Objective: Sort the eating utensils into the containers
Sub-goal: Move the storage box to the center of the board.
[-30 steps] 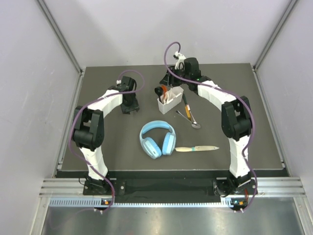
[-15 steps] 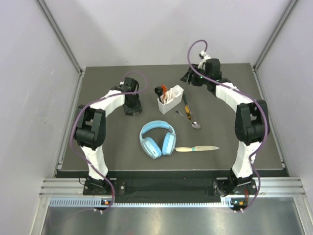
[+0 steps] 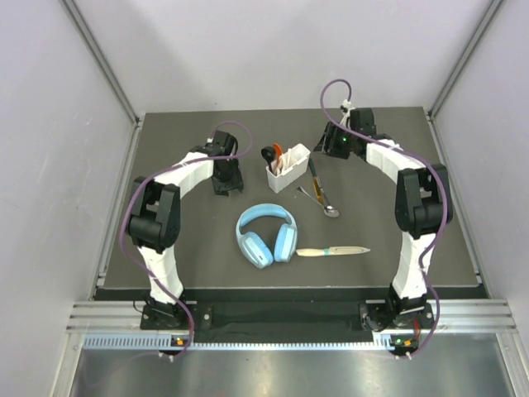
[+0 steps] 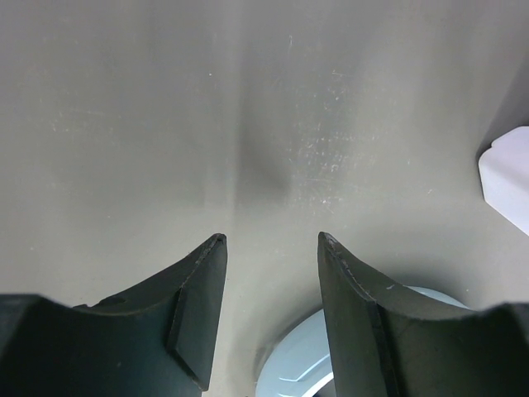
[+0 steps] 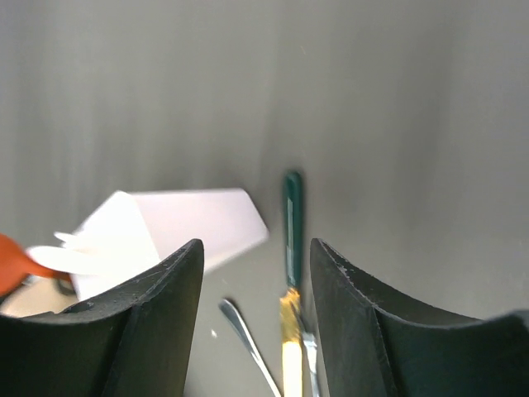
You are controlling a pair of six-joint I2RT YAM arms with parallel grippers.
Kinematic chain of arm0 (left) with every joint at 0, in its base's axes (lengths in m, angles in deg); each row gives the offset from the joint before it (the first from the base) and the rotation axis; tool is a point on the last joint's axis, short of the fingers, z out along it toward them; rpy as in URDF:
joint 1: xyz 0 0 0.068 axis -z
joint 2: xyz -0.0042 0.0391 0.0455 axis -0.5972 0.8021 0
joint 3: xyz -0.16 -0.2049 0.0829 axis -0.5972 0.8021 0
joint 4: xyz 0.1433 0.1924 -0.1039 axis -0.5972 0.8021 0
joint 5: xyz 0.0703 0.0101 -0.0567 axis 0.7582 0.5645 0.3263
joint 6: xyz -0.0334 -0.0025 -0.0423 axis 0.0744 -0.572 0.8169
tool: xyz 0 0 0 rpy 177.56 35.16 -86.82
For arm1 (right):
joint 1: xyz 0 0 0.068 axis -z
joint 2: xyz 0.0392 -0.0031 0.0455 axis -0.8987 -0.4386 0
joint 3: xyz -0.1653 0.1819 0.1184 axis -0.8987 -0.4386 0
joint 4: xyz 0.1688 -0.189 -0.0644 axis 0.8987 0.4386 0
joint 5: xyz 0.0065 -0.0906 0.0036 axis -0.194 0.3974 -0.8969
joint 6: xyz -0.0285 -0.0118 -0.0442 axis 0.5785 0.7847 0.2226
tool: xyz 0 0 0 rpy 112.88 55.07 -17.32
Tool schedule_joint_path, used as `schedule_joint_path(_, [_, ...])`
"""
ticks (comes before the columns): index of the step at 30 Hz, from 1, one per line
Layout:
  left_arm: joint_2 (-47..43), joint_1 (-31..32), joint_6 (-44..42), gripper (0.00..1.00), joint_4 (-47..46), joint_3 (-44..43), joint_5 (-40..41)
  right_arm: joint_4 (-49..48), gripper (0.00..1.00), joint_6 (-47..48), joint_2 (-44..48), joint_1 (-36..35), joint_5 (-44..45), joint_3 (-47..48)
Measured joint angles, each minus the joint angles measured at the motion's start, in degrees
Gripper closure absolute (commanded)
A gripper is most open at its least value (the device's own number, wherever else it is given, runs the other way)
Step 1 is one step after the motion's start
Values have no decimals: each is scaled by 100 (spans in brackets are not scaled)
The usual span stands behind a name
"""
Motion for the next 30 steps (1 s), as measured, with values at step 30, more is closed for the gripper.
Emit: schedule_joint_path(30, [94,278,24,46,-13,-157,-492,658,49,684,-264,-625,-334,-52])
